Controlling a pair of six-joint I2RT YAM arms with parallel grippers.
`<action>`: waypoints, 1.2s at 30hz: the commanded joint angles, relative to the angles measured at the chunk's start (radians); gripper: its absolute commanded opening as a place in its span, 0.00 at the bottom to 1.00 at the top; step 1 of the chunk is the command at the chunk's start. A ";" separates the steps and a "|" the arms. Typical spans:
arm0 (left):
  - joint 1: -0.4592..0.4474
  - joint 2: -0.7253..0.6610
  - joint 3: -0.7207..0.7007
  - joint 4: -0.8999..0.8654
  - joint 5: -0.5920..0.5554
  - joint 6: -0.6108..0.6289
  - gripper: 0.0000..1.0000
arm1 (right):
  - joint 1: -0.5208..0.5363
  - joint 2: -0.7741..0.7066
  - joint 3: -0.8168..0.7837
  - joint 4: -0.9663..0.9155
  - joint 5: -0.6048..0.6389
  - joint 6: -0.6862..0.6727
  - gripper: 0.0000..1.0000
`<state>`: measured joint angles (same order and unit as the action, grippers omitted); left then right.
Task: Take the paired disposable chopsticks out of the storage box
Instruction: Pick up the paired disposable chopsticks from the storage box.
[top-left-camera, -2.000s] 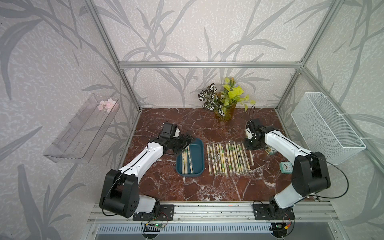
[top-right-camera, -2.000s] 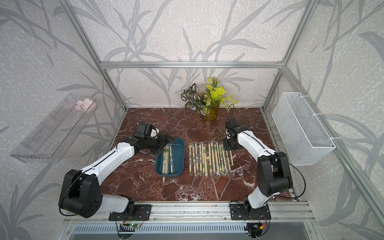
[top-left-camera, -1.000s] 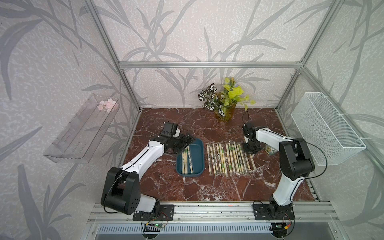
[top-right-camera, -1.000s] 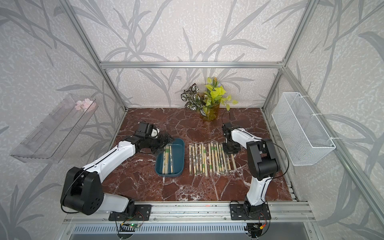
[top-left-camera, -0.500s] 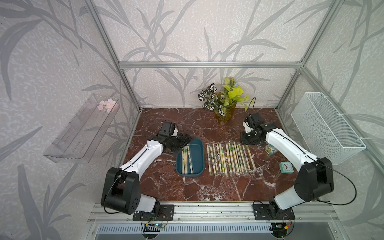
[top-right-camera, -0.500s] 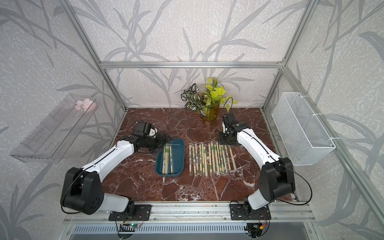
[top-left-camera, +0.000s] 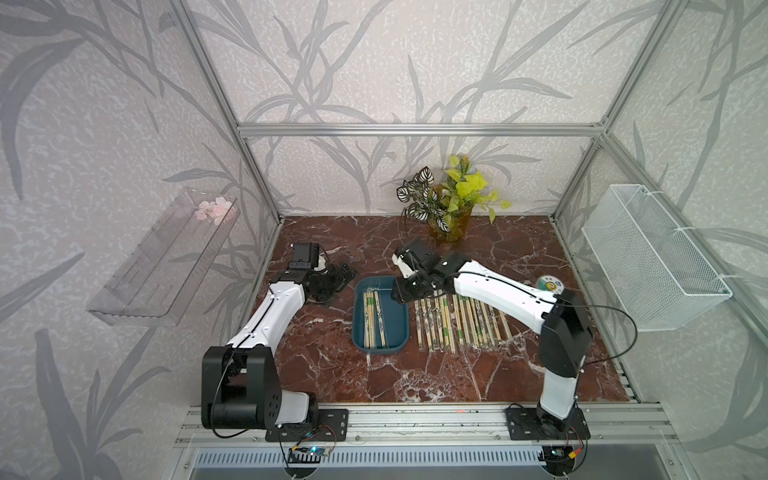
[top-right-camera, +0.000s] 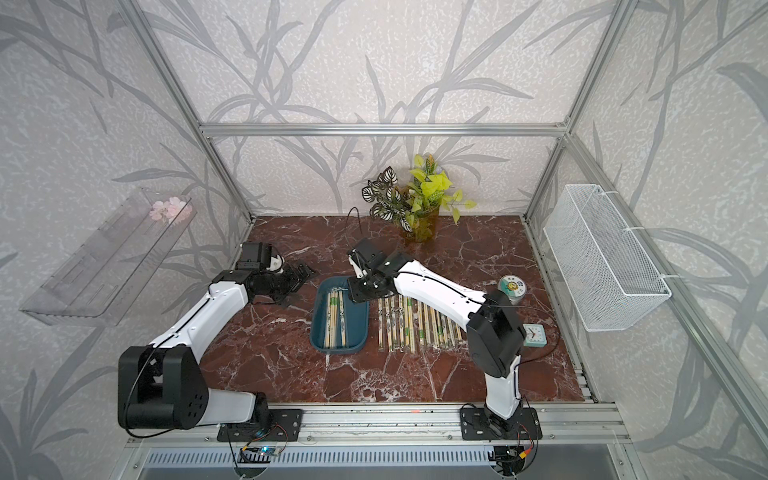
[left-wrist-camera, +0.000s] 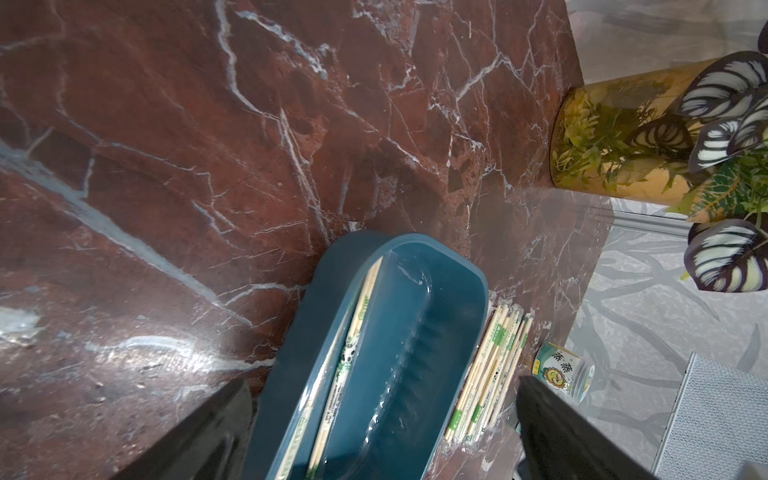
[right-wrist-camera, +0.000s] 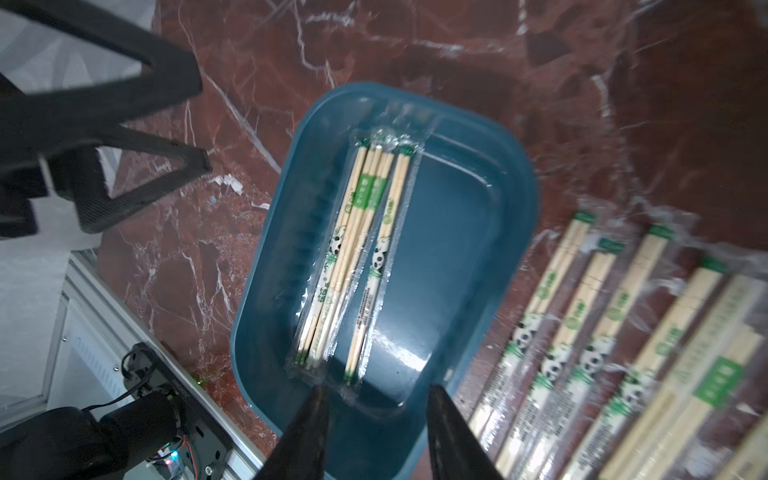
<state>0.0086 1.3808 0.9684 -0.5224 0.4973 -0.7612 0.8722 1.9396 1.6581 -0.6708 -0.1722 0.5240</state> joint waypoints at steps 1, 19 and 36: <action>0.029 -0.034 -0.029 -0.031 -0.007 0.029 1.00 | 0.037 0.073 0.061 -0.039 0.032 0.015 0.41; 0.078 -0.073 -0.087 -0.001 0.018 0.011 1.00 | 0.074 0.332 0.234 -0.124 0.076 -0.020 0.40; 0.078 -0.081 -0.097 0.007 0.024 0.014 1.00 | 0.030 0.421 0.279 -0.123 -0.040 0.057 0.41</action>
<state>0.0807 1.3281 0.8814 -0.5201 0.5179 -0.7551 0.9039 2.3329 1.9034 -0.7559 -0.1982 0.5613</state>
